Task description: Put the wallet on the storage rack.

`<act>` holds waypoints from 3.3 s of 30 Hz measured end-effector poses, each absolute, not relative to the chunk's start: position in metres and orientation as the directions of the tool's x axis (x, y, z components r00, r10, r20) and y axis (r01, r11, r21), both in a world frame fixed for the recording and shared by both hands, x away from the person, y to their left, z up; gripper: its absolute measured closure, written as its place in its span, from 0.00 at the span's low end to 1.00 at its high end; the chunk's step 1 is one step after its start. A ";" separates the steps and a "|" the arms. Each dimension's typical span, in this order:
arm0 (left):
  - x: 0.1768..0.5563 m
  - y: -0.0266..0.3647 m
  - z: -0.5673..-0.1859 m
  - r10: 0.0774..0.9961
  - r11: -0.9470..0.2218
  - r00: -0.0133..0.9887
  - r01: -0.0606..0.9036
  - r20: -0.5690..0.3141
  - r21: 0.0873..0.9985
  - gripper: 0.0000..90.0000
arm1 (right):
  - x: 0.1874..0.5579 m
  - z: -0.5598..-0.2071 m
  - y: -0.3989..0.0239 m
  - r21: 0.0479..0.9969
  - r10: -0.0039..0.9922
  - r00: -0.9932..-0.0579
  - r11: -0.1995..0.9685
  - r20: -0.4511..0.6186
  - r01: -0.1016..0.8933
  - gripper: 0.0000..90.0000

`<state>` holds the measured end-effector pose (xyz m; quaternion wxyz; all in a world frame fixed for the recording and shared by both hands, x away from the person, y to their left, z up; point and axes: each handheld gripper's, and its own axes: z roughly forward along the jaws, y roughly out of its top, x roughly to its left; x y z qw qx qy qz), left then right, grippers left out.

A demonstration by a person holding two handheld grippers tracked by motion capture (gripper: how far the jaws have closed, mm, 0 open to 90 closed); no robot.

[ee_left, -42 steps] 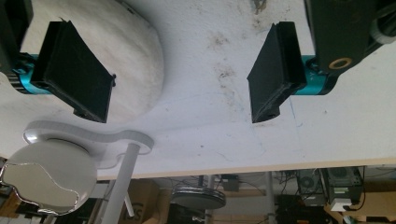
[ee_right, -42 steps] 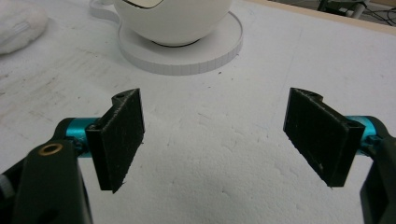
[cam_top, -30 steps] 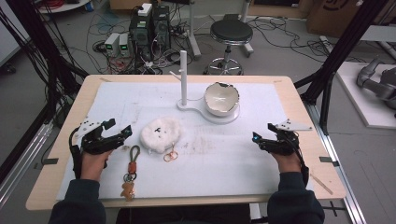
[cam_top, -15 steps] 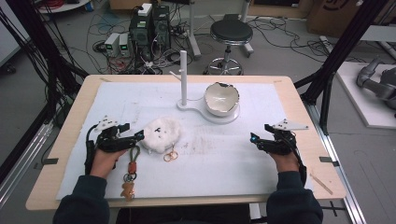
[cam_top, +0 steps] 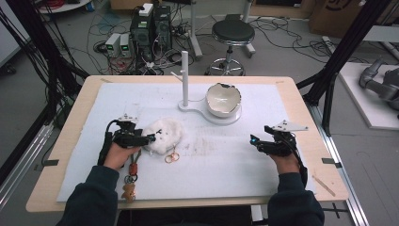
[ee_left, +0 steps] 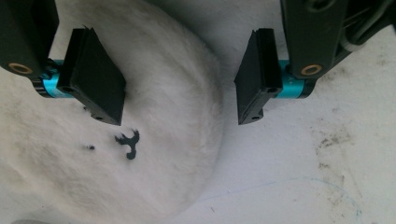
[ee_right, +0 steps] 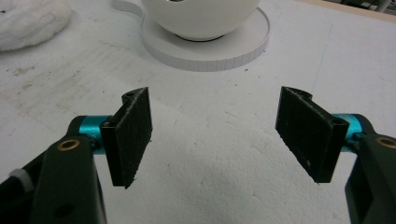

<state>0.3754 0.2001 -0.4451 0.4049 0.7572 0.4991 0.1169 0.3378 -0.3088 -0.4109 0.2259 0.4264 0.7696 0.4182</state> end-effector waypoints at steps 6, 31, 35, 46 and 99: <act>0.370 0.201 -0.440 0.836 -0.194 0.509 0.622 -0.204 0.759 0.72 | 0.339 -0.412 -0.307 0.834 0.842 -0.539 0.293 0.007 0.467 0.30; 0.336 0.163 -0.408 0.633 -0.070 0.754 0.284 -0.178 0.956 0.88 | 0.350 -0.418 -0.217 0.816 0.636 -0.750 0.328 0.181 0.476 0.24; 0.333 0.152 -0.407 0.596 -0.066 0.783 0.265 -0.175 0.962 0.88 | 0.351 -0.421 -0.200 0.813 0.592 -0.774 0.324 0.225 0.484 0.24; 0.335 0.144 -0.413 0.572 -0.107 0.795 0.319 -0.204 0.942 0.84 | 0.350 -0.420 -0.185 0.786 0.544 -0.807 0.384 0.232 0.484 0.84; 0.337 0.133 -0.424 0.509 -0.249 0.846 0.320 -0.158 0.914 0.85 | 0.341 -0.390 -0.202 0.898 0.493 -0.861 0.312 0.126 0.310 0.86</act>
